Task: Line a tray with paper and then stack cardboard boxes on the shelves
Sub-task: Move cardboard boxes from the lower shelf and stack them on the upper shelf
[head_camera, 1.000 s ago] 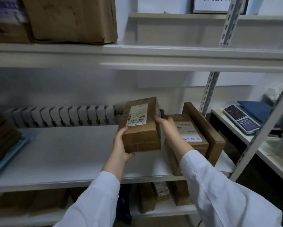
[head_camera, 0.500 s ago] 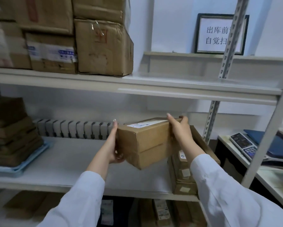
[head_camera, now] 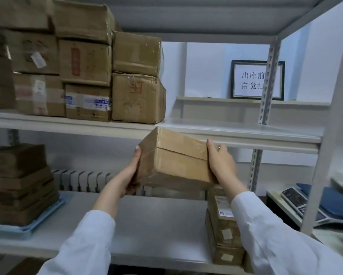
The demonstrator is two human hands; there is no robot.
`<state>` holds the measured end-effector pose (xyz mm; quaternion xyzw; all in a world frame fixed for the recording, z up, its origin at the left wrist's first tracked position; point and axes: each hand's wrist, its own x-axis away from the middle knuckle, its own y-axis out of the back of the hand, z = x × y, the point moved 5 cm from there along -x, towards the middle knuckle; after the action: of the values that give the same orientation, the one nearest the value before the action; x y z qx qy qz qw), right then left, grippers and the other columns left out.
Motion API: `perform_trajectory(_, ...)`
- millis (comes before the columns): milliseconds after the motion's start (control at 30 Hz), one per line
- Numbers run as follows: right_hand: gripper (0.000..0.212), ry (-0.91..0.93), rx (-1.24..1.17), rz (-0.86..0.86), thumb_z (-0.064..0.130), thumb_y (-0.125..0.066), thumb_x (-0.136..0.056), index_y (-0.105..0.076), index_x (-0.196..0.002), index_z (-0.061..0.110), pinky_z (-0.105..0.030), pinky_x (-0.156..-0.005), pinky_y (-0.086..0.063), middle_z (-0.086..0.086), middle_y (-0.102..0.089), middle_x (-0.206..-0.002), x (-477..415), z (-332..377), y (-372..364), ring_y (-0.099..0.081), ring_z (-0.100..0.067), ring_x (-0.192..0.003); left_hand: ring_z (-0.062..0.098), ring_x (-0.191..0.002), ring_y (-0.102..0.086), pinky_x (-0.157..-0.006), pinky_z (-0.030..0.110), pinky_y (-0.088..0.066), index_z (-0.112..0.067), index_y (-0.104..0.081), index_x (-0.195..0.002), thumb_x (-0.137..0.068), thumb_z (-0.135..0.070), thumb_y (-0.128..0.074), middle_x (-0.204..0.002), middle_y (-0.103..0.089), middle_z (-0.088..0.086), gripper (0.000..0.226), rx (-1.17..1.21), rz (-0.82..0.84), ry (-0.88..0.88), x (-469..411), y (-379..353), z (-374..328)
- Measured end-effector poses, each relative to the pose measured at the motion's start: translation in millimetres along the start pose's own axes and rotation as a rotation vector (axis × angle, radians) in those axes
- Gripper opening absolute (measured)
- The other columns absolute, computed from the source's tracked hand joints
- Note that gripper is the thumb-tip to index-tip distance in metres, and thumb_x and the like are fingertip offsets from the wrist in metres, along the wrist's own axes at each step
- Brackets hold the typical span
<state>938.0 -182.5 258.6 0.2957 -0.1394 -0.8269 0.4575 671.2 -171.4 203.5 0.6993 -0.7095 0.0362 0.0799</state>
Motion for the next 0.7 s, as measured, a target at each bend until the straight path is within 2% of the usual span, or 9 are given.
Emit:
perform_trajectory(33,0.069,-0.010,0.012,-0.004,0.065,-0.023,-0.092,-0.041,-0.131,0.011,-0.042,-0.086,-0.042,-0.015,-0.054,-0.127,-0.1,5.0,1.8,-0.053,-0.034,-0.113,0.030,-0.103,-0.059,-0.098,0.046,-0.046,-0.023,-0.054,-0.111,-0.048,-0.095,-0.028,-0.108,-0.063,0.009,0.098,-0.012,0.048,-0.021,7.1,0.7,-4.9)
perform_trajectory(100,0.068,-0.020,0.017,-0.011,0.064,-0.021,-0.092,-0.041,-0.130,0.011,-0.041,-0.083,-0.041,-0.015,-0.055,-0.125,-0.1,13.5,4.3,-0.053,-0.034,-0.111,0.030,-0.103,-0.061,-0.092,0.051,-0.050,-0.026,-0.053,-0.118,-0.059,-0.089,-0.039,-0.113,-0.064,0.009,0.087,0.027,0.173,-0.099,17.8,1.7,-12.5)
perform_trajectory(167,0.066,-0.020,-0.006,-0.027,0.063,-0.022,-0.093,-0.039,-0.130,0.012,-0.042,-0.085,-0.042,-0.015,-0.056,-0.125,0.1,22.8,6.6,-0.054,-0.034,-0.110,0.033,-0.106,-0.061,-0.077,0.053,-0.055,-0.024,-0.048,-0.131,-0.042,-0.076,-0.073,-0.121,-0.062,0.012,0.106,0.172,0.276,-0.162,22.9,4.6,-17.7)
perform_trajectory(233,0.064,-0.010,-0.037,-0.053,0.063,-0.022,-0.093,-0.038,-0.129,0.013,-0.044,-0.088,-0.042,-0.014,-0.056,-0.125,1.5,34.4,8.7,-0.054,-0.035,-0.110,0.035,-0.106,-0.061,-0.068,0.051,-0.056,-0.020,-0.048,-0.132,-0.024,-0.058,-0.089,-0.120,-0.061,0.014,0.121,0.342,0.362,-0.201,29.1,7.8,-25.1)
perform_trajectory(300,0.059,-0.005,-0.061,-0.077,0.062,-0.023,-0.093,-0.039,-0.124,0.014,-0.046,-0.090,-0.044,-0.014,-0.058,-0.121,2.3,44.7,10.8,-0.054,-0.035,-0.108,0.036,-0.104,-0.061,-0.065,0.047,-0.057,-0.019,-0.051,-0.128,-0.019,-0.053,-0.091,-0.116,-0.063,0.014,0.121,0.412,0.379,-0.237,31.7,11.1,-33.3)
perform_trajectory(433,0.058,-0.008,-0.056,-0.072,0.062,-0.025,-0.093,-0.043,-0.119,0.014,-0.047,-0.094,-0.042,-0.013,-0.058,-0.121,1.0,59.3,14.8,-0.054,-0.034,-0.109,0.030,-0.096,-0.064,-0.059,0.039,-0.058,-0.022,-0.056,-0.119,-0.015,-0.062,-0.087,-0.101,-0.070,0.008,0.115,0.388,0.322,-0.328,35.8,21.4,-49.9)
perform_trajectory(567,0.065,0.014,-0.001,-0.051,0.064,-0.022,-0.092,-0.045,-0.123,0.012,-0.047,-0.095,-0.042,-0.014,-0.056,-0.123,1.1,77.5,20.8,-0.053,-0.034,-0.112,0.025,-0.088,-0.063,-0.052,0.033,-0.058,-0.025,-0.060,-0.102,-0.045,-0.068,-0.076,-0.091,-0.071,0.006,0.073,0.338,0.266,-0.398,43.9,31.2,-68.1)
perform_trajectory(600,0.066,0.025,0.005,-0.051,0.064,-0.023,-0.092,-0.045,-0.124,0.011,-0.047,-0.096,-0.042,-0.015,-0.056,-0.125,0.5,83.5,23.4,-0.052,-0.034,-0.113,0.024,-0.088,-0.062,-0.051,0.032,-0.057,-0.025,-0.061,-0.100,-0.043,-0.070,-0.075,-0.091,-0.069,0.005,0.074,0.341,0.257,-0.415,44.2,33.6,-73.1)
perform_trajectory(700,0.066,0.074,0.009,-0.065,0.063,-0.024,-0.092,-0.045,-0.126,0.010,-0.045,-0.095,-0.042,-0.017,-0.055,-0.127,-1.2,103.1,34.3,-0.051,-0.035,-0.116,0.023,-0.088,-0.062,-0.051,0.031,-0.056,-0.027,-0.063,-0.098,-0.012,-0.075,-0.077,-0.088,-0.071,0.001,0.100,0.333,0.245,-0.453,43.5,40.6,-87.4)
